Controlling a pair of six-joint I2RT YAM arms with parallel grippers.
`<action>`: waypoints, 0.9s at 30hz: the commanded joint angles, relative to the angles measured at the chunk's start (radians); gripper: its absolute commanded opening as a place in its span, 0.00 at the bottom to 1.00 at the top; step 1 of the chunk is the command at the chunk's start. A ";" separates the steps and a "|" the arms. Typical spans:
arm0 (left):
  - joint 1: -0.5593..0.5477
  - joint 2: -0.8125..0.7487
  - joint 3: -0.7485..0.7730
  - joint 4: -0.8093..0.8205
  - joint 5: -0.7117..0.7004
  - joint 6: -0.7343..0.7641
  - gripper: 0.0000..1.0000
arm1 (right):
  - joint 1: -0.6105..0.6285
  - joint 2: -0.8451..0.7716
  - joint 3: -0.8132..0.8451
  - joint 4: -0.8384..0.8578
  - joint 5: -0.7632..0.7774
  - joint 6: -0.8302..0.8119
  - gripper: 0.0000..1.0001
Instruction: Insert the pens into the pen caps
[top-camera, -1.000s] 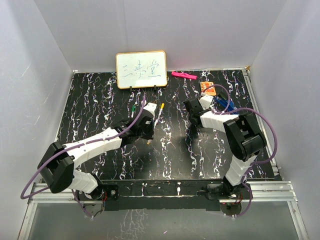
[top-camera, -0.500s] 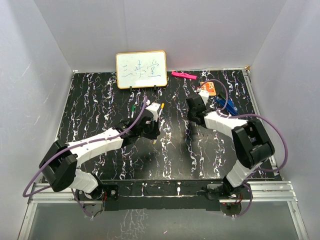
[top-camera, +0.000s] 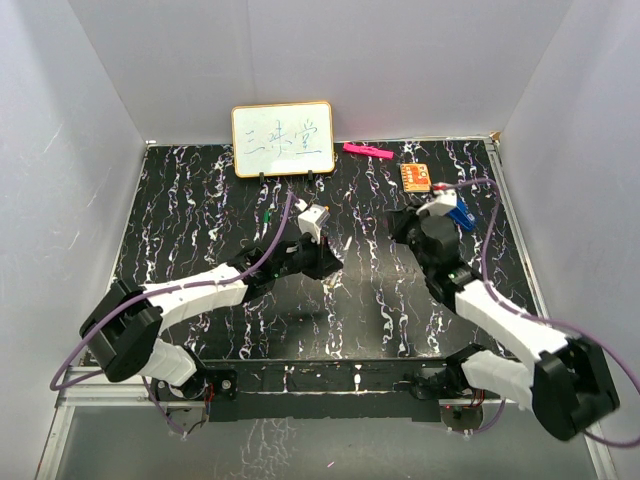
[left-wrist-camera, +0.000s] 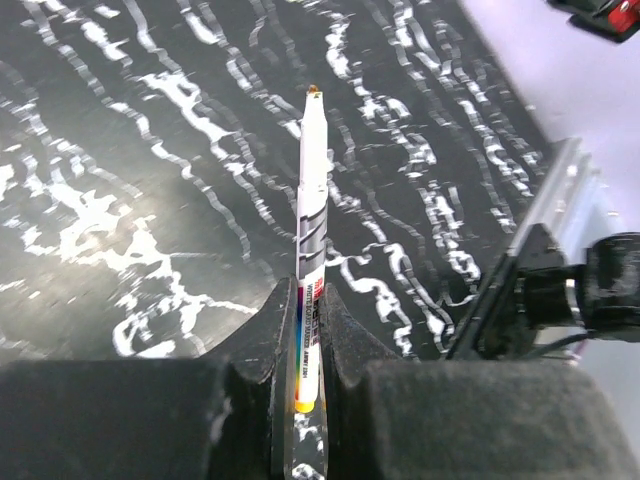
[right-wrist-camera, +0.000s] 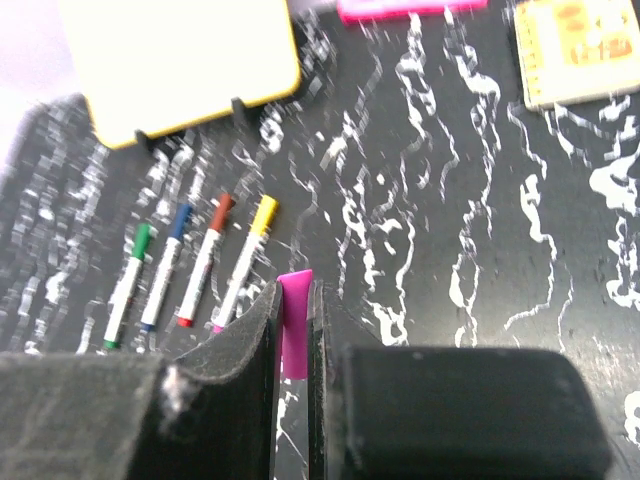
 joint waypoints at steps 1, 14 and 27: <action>0.003 0.032 0.008 0.232 0.164 -0.090 0.00 | 0.003 -0.119 -0.089 0.290 -0.020 0.008 0.00; 0.003 0.132 0.056 0.455 0.270 -0.191 0.00 | 0.004 -0.126 -0.177 0.472 -0.086 0.080 0.00; 0.002 0.151 0.066 0.468 0.264 -0.181 0.00 | 0.006 -0.094 -0.188 0.501 -0.108 0.123 0.00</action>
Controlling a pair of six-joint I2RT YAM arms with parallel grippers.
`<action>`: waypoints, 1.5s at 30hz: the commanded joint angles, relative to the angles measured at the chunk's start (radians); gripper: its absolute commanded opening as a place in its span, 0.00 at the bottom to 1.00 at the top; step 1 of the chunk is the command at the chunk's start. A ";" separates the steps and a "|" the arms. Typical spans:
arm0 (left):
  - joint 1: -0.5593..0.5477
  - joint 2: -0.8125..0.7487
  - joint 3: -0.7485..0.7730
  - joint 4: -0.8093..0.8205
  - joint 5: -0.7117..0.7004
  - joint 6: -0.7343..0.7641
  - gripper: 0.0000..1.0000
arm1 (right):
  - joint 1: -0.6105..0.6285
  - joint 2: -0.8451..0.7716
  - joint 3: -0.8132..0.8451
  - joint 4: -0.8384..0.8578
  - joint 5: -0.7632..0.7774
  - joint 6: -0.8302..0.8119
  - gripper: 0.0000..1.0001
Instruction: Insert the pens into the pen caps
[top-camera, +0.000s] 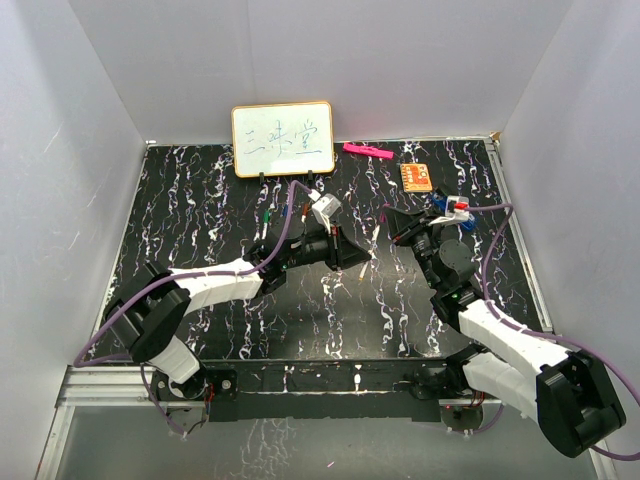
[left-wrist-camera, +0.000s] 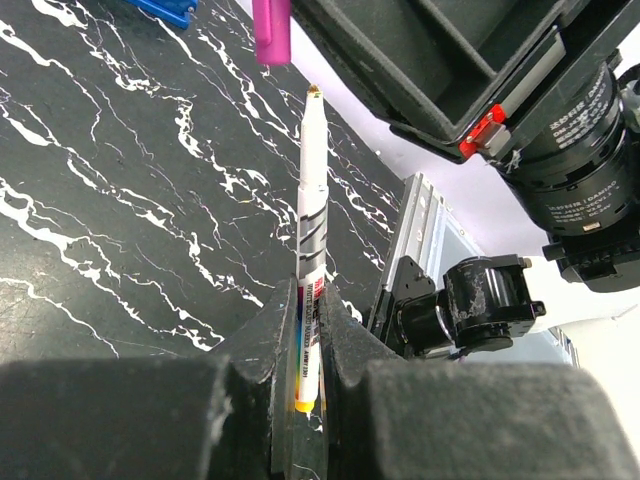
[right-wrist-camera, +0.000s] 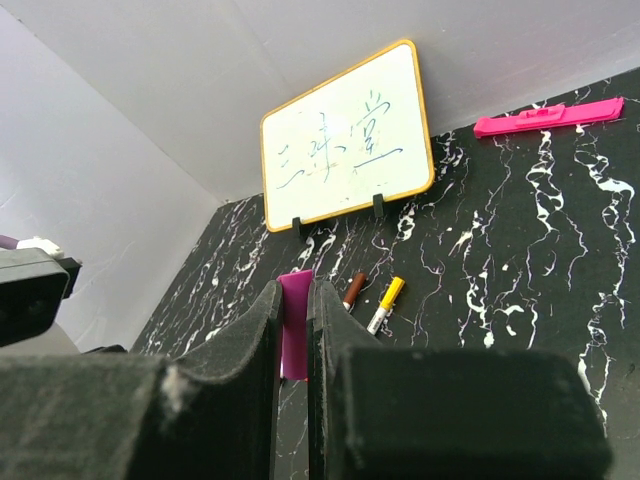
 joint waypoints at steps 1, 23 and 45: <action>0.002 0.001 0.034 0.038 0.015 0.006 0.00 | 0.006 -0.006 -0.005 0.086 -0.014 0.017 0.00; 0.002 0.007 0.019 0.038 -0.029 0.007 0.00 | 0.014 -0.050 -0.057 0.071 -0.050 0.083 0.00; 0.002 0.028 -0.003 0.058 -0.001 -0.007 0.00 | 0.016 -0.045 -0.050 0.082 -0.036 0.075 0.00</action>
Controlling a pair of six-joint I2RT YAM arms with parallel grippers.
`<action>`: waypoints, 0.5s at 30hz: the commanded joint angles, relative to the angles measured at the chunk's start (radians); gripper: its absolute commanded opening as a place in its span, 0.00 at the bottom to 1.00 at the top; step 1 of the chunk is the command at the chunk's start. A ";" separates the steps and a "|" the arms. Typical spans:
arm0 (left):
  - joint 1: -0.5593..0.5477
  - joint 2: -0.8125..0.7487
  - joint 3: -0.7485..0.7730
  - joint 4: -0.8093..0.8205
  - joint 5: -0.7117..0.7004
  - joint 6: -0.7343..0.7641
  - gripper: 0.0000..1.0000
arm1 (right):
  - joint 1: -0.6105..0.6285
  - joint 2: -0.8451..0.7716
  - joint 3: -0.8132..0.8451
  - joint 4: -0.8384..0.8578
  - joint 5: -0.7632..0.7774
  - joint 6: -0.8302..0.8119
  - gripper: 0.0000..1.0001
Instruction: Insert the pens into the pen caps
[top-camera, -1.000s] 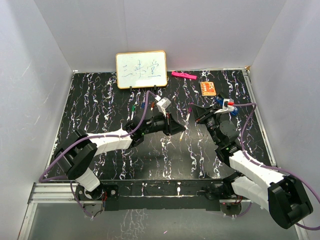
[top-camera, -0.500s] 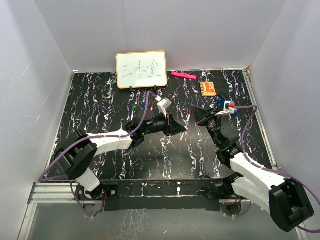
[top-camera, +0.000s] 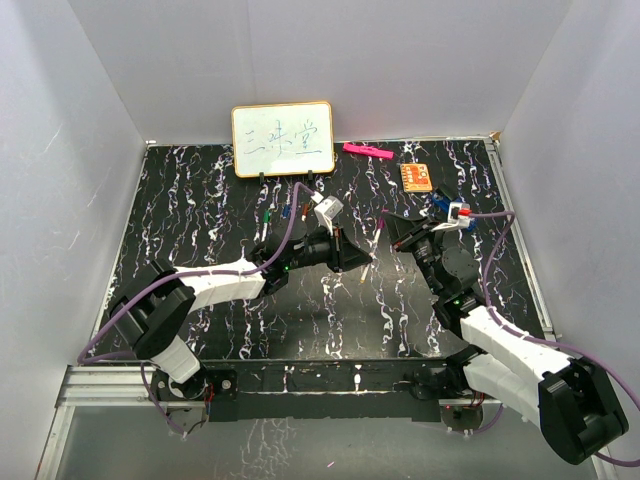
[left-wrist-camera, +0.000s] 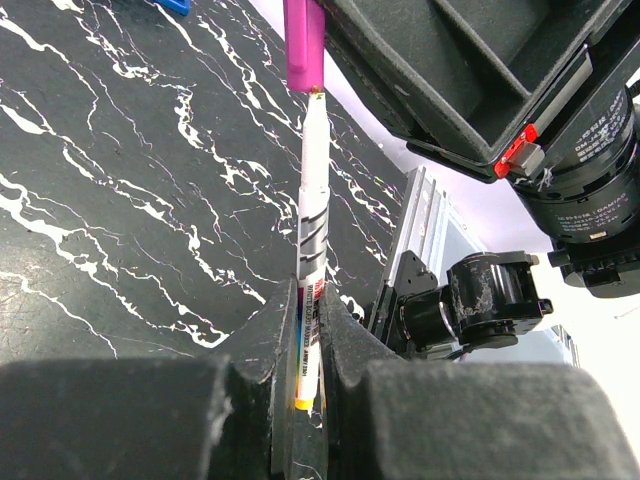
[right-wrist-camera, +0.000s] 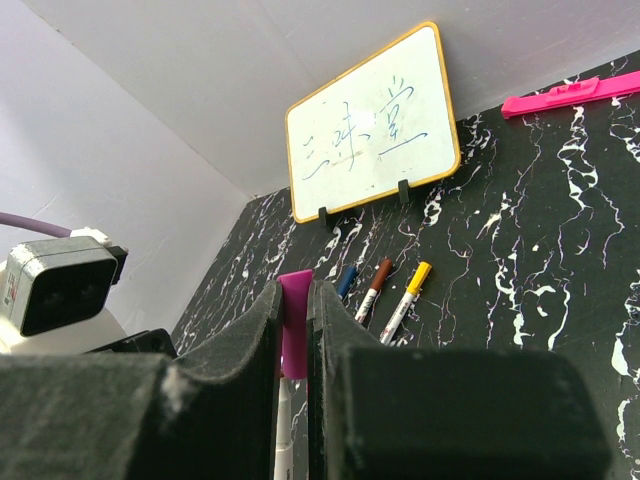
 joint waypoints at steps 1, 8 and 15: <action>0.003 0.005 -0.008 0.059 0.004 -0.004 0.00 | 0.009 0.002 0.003 0.058 -0.004 -0.005 0.00; -0.006 0.000 -0.012 0.061 0.014 0.010 0.00 | 0.009 0.024 0.007 0.068 -0.004 -0.007 0.00; -0.016 0.005 -0.025 0.082 0.023 0.006 0.00 | 0.009 0.031 0.011 0.066 -0.013 -0.011 0.00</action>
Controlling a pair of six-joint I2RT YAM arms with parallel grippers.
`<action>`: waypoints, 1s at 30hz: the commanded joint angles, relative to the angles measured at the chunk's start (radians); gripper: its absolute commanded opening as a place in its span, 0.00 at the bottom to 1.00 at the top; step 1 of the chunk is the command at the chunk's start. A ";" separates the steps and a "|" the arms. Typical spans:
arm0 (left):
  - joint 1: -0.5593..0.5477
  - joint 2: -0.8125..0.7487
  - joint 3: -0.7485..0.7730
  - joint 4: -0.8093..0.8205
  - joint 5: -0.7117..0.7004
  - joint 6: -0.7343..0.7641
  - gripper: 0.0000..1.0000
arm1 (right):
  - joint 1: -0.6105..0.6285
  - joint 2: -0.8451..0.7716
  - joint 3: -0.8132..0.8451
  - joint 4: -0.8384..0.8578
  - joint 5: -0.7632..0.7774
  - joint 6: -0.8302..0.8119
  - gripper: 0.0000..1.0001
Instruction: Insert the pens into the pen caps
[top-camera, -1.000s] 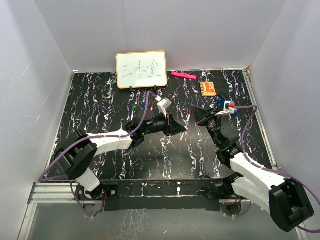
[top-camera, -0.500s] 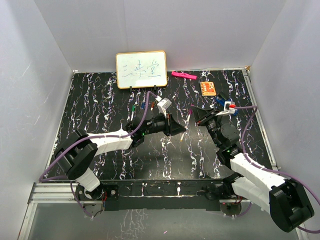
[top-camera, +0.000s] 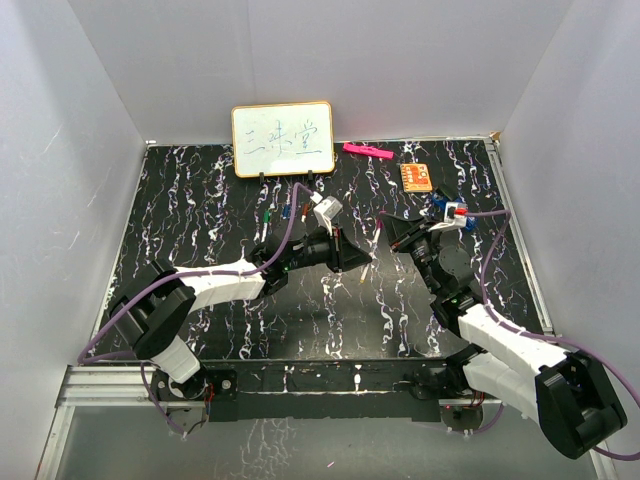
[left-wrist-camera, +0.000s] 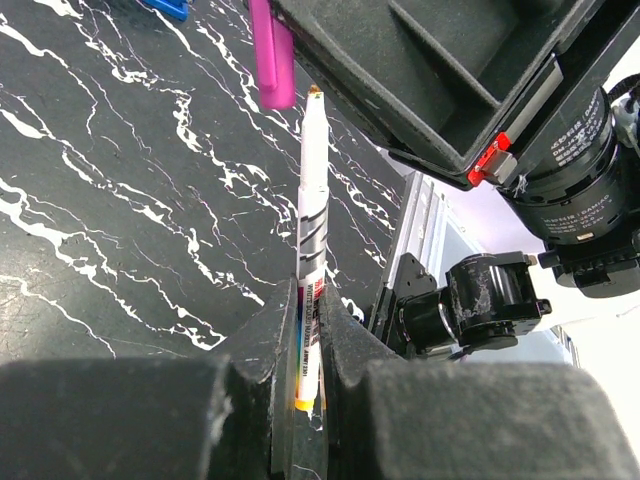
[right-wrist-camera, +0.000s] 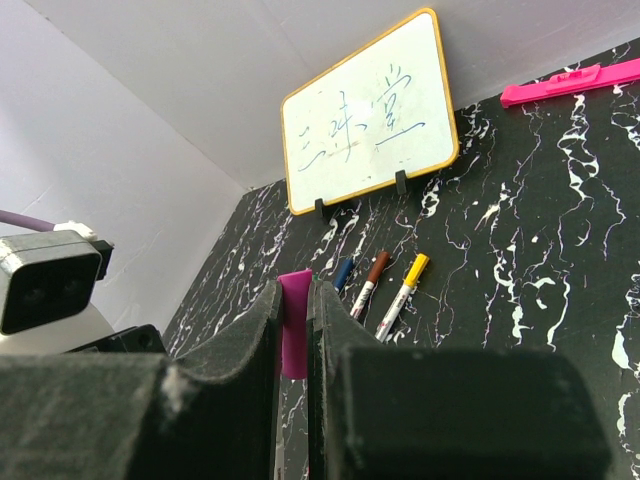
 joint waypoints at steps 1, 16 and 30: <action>-0.010 0.003 -0.017 0.060 0.019 0.008 0.00 | 0.005 -0.004 0.010 0.052 -0.010 -0.011 0.00; -0.015 -0.014 -0.040 0.028 -0.029 0.026 0.00 | 0.006 -0.037 0.010 0.019 -0.014 -0.017 0.00; -0.015 -0.009 -0.035 0.052 -0.041 0.018 0.00 | 0.014 -0.040 0.010 0.011 -0.020 -0.011 0.00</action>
